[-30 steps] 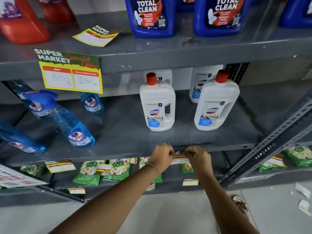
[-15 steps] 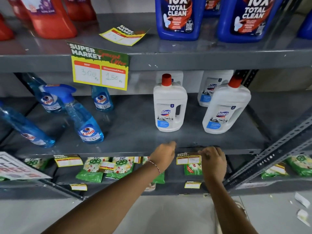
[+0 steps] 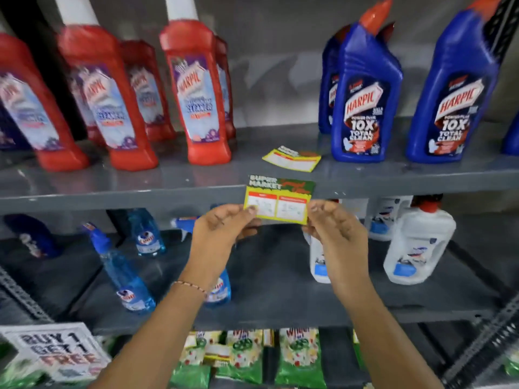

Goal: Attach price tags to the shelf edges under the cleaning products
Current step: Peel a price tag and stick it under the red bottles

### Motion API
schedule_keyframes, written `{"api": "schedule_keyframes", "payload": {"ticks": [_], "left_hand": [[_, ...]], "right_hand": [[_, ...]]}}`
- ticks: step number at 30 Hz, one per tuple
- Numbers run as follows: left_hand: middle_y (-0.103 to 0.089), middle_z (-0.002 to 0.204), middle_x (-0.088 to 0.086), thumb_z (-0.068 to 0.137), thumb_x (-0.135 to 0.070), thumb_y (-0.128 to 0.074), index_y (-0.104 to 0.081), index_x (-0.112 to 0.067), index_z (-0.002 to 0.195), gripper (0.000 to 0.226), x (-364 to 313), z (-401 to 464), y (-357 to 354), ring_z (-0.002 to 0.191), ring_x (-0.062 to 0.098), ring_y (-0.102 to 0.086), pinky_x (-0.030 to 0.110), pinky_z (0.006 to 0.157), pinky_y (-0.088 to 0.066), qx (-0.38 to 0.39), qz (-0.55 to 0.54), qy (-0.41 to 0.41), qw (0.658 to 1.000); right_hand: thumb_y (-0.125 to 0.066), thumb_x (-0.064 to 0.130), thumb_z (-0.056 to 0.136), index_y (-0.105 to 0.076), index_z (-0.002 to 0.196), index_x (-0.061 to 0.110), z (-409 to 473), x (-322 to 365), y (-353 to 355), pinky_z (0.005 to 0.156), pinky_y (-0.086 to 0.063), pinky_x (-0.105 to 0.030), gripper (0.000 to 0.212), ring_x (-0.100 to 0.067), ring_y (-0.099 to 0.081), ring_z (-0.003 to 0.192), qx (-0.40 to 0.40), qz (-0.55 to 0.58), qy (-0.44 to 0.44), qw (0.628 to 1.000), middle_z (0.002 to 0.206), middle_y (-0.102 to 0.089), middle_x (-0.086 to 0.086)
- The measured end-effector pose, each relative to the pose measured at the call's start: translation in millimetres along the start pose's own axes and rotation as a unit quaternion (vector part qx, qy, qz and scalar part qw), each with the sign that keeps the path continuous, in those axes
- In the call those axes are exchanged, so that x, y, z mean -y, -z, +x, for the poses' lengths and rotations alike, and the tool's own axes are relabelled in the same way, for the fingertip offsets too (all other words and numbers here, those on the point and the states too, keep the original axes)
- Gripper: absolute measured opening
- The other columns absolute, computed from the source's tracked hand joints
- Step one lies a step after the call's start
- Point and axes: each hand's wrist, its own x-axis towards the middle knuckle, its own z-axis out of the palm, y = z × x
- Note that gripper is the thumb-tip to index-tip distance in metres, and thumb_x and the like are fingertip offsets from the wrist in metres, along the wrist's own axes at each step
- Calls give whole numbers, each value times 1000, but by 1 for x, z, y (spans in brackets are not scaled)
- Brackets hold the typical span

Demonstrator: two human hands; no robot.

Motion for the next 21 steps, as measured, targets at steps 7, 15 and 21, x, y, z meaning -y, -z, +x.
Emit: {"api": "schedule_keyframes", "payload": {"ticks": [7, 15, 21], "left_hand": [[-70, 56, 6, 85, -10, -69, -70, 5, 72, 19, -71, 7, 35, 49, 16, -62, 23, 52, -57, -2, 18, -117, 993], [-68, 64, 9, 76, -30, -72, -74, -17, 78, 13, -74, -15, 112, 59, 13, -52, 24, 52, -44, -31, 84, -158, 983], [-62, 44, 5, 81, -12, -74, -72, -7, 77, 7, -97, 0, 195, 34, 15, -47, 18, 34, -39, -114, 116, -131, 978]], "right_hand": [[-80, 12, 75, -65, 113, 15, -11, 81, -83, 77, -59, -23, 41, -10, -74, 84, 18, -1, 62, 998, 88, -80, 1], [-74, 4, 79, -74, 91, 7, -37, 66, -137, 63, -53, -16, 12, -9, -72, 73, 157, -33, 80, 984, 84, -79, -5], [-75, 8, 81, -70, 87, 27, -55, 43, -225, 65, -59, -26, 20, -13, -71, 76, 170, -131, 146, 966, 85, -76, 5]]}}
